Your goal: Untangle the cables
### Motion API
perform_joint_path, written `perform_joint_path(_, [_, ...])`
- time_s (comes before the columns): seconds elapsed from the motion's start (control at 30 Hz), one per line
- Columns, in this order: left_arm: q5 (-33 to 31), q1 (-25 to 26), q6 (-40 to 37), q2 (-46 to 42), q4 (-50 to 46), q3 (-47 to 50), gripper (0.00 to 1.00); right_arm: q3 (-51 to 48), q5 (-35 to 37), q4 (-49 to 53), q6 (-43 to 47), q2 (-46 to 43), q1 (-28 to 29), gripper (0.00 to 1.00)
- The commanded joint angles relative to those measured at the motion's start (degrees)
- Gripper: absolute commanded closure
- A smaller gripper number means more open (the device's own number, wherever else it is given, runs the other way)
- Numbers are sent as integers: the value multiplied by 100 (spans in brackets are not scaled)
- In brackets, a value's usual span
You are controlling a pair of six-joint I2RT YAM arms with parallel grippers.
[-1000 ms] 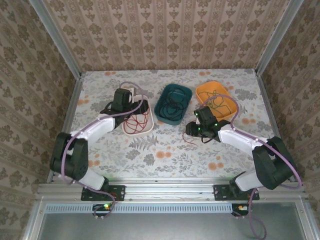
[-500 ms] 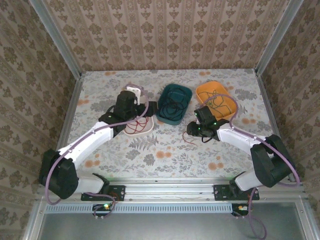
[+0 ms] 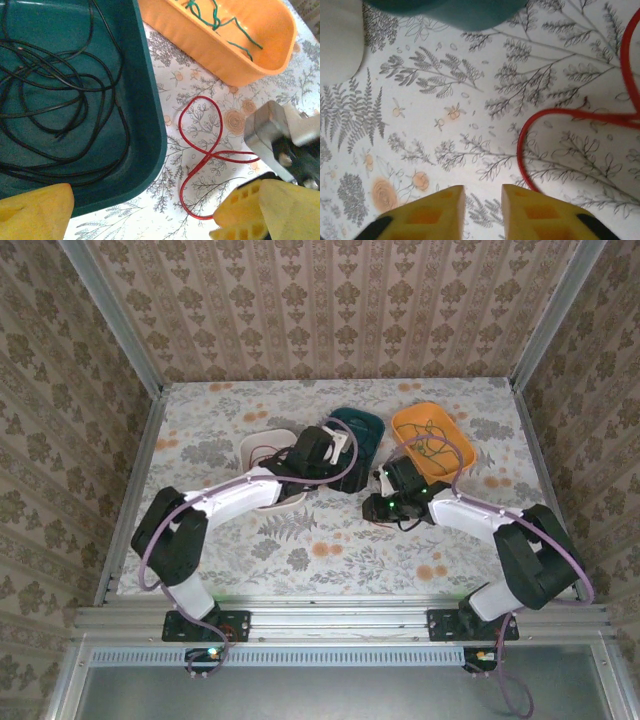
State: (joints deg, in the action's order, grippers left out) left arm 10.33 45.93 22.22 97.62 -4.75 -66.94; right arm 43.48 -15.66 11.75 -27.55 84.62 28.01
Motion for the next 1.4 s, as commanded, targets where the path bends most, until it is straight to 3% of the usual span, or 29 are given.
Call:
perform_joint_path(0.0, [-57, 197, -200, 151, -256, -275, 4, -211, 262, -93, 94, -641, -136, 66])
perform_joint_path(0.17, [156, 403, -10, 735, -135, -633, 4, -587, 1888, 237, -524, -1750, -833, 64])
perform_joint_path(0.33, [188, 639, -241, 1425, -549, -1485, 4, -753, 2642, 710, -660, -2753, -1501, 62])
perform_joint_path(0.5, [309, 671, -253, 2099, -1061, -2301, 3, -822, 2401, 962, -573, -3189, -2018, 61])
perform_joint_path(0.8, [-29, 772, -351, 2507, -1462, -2900, 3, -1008, 2077, 1006, -633, -3266, -2089, 61])
perform_joint_path(1.03, [-1367, 1286, -1421, 2049, -1171, -2681, 2, -1000, 2023, 986, -558, -3254, -2098, 61])
perform_joint_path(1.13, [-1645, 1490, -1895, 2015, -1059, -2699, 1, -1017, 2022, 996, -558, -3254, -2098, 61])
perform_joint_path(1.37, [-782, 1537, -2300, 2156, -995, -2749, 2, -1105, 2025, 1018, -611, -3259, -2107, 61])
